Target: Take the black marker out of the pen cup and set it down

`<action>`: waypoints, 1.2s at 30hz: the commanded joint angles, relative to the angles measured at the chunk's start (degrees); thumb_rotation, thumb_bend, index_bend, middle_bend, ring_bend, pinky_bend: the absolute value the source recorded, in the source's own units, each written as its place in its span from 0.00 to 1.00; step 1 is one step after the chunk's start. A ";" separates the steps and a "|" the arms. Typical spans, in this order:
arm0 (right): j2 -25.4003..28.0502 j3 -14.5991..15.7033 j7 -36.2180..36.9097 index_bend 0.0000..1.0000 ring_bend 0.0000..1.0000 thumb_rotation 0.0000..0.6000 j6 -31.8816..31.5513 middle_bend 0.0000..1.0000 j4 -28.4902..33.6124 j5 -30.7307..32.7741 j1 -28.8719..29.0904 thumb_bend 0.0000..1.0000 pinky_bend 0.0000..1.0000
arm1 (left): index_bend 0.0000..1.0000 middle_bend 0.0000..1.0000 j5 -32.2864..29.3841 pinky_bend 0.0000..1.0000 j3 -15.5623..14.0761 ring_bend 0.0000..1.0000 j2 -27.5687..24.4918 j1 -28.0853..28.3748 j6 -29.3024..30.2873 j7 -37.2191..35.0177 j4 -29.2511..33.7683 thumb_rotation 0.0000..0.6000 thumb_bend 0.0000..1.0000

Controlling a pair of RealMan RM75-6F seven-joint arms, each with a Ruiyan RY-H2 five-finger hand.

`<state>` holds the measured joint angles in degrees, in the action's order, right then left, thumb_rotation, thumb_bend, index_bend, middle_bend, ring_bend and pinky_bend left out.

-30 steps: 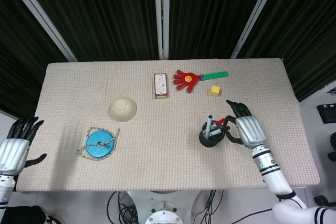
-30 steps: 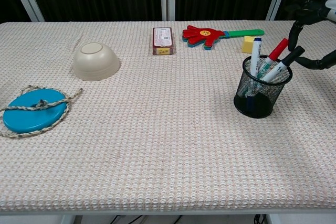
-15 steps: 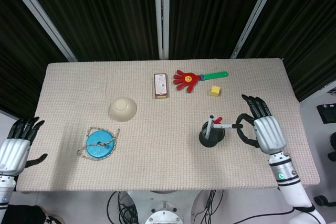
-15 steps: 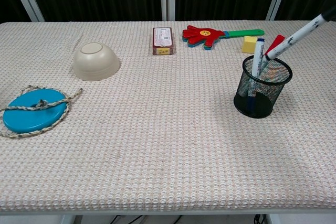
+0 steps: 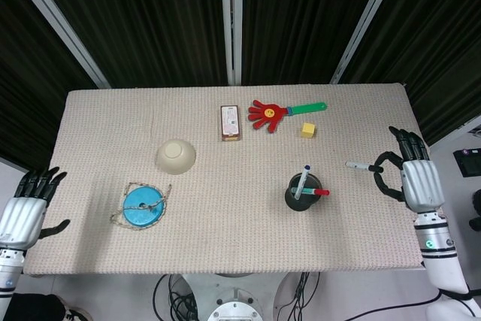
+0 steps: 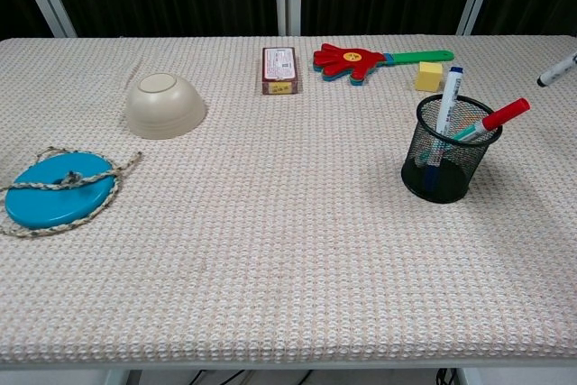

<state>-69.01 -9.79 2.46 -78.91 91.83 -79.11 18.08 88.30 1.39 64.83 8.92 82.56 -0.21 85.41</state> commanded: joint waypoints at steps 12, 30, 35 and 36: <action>-9.87 3.77 -3.95 0.68 0.00 1.00 3.96 0.07 -9.74 -1.86 1.39 0.35 0.00 | 0.11 0.04 -1.41 0.00 -0.05 0.00 0.02 -0.39 -0.67 -1.66 -1.39 1.00 0.13; 2.67 10.11 5.90 0.00 0.00 1.00 4.93 0.00 0.93 -8.52 -1.84 0.03 0.00 | 0.11 0.04 -0.29 0.00 -0.16 0.00 0.07 -0.28 0.03 -0.63 -0.62 1.00 0.13; 3.67 8.70 4.66 0.00 0.00 1.00 -2.46 0.00 -0.42 -8.38 -5.40 0.04 0.00 | 0.10 0.04 0.02 0.00 -0.01 0.00 -0.39 -0.14 0.31 0.17 0.44 1.00 0.13; 3.65 8.21 3.50 0.00 0.00 1.00 -3.92 0.00 -0.98 -7.79 -6.22 0.04 0.00 | 0.11 0.04 0.10 0.00 0.07 0.00 -0.56 -0.14 0.51 0.36 0.70 1.00 0.13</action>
<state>-65.96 -0.66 7.36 -79.92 91.73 -87.26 13.87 88.33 1.39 64.39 8.77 82.94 0.01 85.96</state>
